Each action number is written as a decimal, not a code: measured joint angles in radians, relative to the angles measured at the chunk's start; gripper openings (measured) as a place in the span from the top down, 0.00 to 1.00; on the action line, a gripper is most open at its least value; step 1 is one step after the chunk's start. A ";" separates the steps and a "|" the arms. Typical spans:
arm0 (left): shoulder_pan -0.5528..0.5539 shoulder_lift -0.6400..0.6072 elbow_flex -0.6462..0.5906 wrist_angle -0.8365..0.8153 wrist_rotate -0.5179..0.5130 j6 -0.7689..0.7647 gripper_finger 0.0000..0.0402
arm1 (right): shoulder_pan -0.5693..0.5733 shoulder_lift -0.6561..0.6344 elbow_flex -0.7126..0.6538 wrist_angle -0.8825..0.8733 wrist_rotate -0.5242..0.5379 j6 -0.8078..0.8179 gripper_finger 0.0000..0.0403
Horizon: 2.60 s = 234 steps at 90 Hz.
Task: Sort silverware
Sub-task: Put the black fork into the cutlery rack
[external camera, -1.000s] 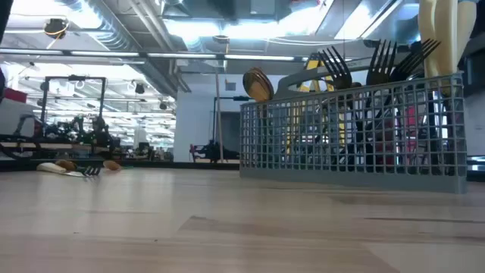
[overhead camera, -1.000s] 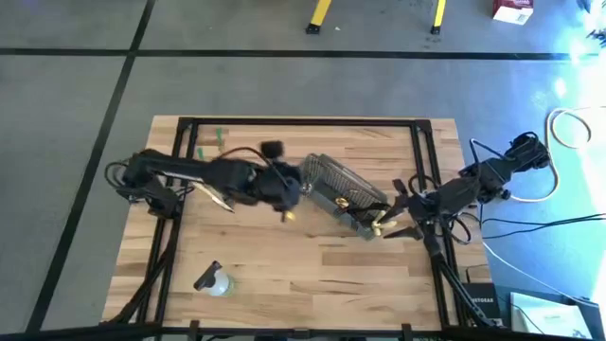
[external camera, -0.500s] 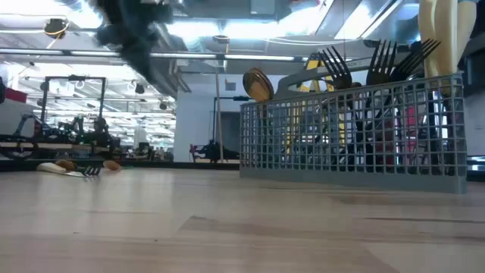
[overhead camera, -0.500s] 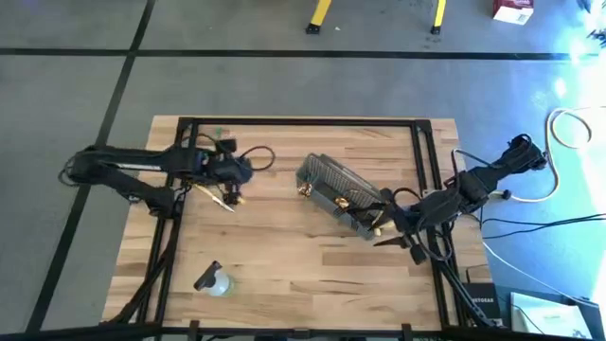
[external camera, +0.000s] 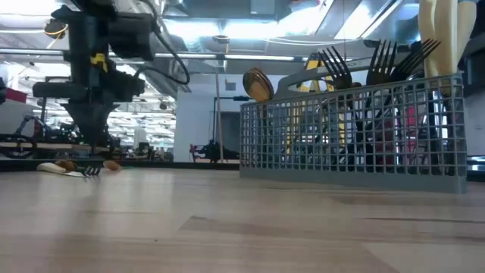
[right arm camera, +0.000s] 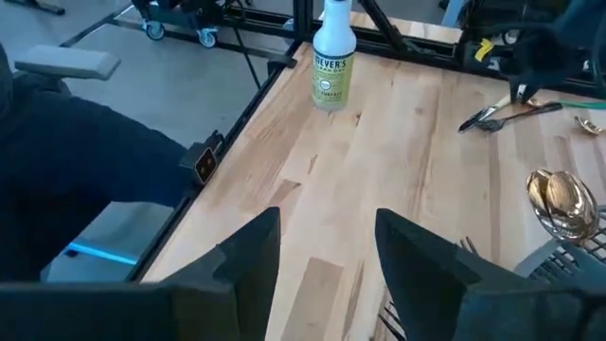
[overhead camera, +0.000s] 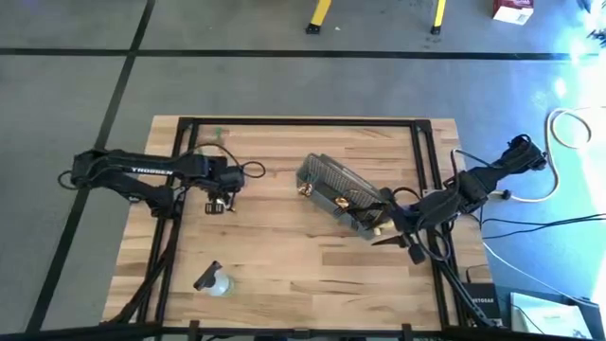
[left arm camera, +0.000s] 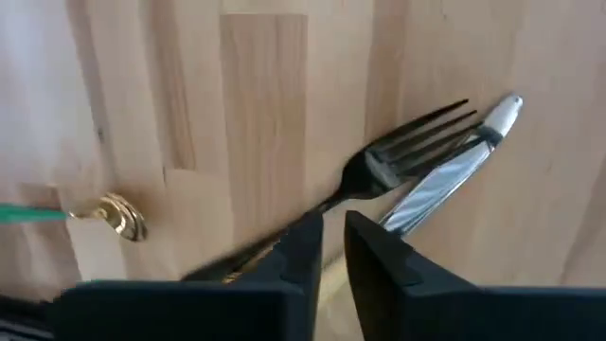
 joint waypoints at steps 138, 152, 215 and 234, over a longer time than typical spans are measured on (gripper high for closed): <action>0.077 0.328 0.002 0.058 -0.029 0.205 1.00 | 0.001 0.000 0.025 -0.118 -0.019 0.079 0.61; 0.042 0.265 0.021 0.052 0.003 0.059 1.00 | 0.001 -0.002 0.090 -0.145 0.020 0.080 0.61; -0.231 -0.033 0.038 0.276 0.047 -0.412 1.00 | 0.001 -0.001 0.262 -0.639 0.124 0.534 0.61; -0.316 -0.065 0.038 0.369 0.045 -0.491 1.00 | 0.001 -0.029 0.262 -0.926 0.107 0.785 0.63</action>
